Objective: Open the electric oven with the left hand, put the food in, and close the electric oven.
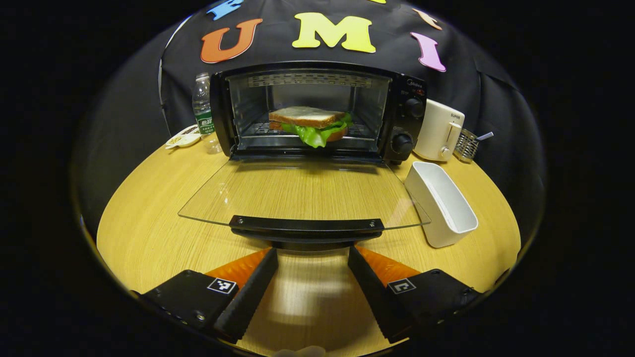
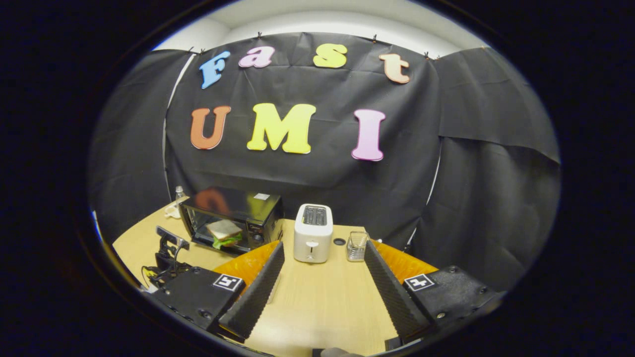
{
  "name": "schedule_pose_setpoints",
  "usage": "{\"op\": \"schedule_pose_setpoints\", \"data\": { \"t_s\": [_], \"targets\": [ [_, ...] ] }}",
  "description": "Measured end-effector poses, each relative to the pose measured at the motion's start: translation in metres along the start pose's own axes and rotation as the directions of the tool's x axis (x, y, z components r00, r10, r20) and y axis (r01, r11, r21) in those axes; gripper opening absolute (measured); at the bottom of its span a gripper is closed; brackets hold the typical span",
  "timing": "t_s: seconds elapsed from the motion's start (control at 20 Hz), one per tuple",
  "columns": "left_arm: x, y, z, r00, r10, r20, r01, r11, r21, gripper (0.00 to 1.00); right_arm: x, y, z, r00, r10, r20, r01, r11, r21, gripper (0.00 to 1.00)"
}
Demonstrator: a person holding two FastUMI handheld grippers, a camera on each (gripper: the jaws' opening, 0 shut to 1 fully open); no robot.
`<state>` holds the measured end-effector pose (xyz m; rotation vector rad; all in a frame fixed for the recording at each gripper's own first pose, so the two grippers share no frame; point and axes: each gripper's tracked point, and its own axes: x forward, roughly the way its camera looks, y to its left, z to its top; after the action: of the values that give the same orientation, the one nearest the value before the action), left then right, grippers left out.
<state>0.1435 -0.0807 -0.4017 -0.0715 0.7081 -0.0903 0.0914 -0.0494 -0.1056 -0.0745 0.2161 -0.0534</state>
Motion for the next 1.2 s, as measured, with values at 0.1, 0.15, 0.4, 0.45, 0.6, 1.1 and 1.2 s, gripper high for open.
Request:
{"op": "schedule_pose_setpoints", "data": {
  "t_s": [0.1, 0.15, 0.4, 0.45, 0.6, 1.1, 1.2],
  "targets": [
    [-0.005, 0.0, 0.005, 1.0, 0.0, 0.004, 0.0, 1.0, 0.006, 0.95, 0.001, 0.002, 0.001, 1.0, 0.001, 0.001, -0.001, 1.0, 0.007, 1.0],
    [-0.008, 0.0, 0.009, 1.0, -0.002, 0.011, 0.002, 1.0, 0.005, 0.95, 0.003, 0.0, -0.001, 1.0, -0.002, -0.001, 0.002, 1.0, 0.009, 1.0],
    [-0.018, 0.001, 0.03, 0.999, 0.001, 0.038, -0.002, 1.0, 0.01, 0.95, 0.008, -0.006, -0.002, 1.0, -0.015, -0.012, 0.015, 0.999, 0.045, 0.96],
    [-0.02, 0.0, 0.035, 0.999, 0.002, 0.042, -0.003, 1.0, 0.009, 0.95, 0.009, -0.007, 0.0, 1.0, -0.015, -0.007, 0.015, 0.999, 0.052, 1.0],
    [-0.024, 0.002, 0.053, 0.998, 0.005, 0.065, -0.005, 1.0, 0.013, 0.95, 0.012, -0.011, 0.005, 1.0, -0.018, -0.002, 0.018, 0.998, 0.064, 1.0],
    [-0.007, 0.01, 0.154, 0.981, 0.027, 0.194, -0.038, 0.998, 0.05, 0.95, 0.015, -0.019, 0.014, 1.0, -0.011, 0.011, 0.01, 0.994, 0.11, 1.0],
    [-0.005, 0.01, 0.168, 0.978, 0.031, 0.208, -0.043, 0.998, 0.055, 0.95, 0.016, -0.023, 0.014, 1.0, -0.015, 0.01, 0.014, 0.993, 0.117, 1.0]
  ]
}}
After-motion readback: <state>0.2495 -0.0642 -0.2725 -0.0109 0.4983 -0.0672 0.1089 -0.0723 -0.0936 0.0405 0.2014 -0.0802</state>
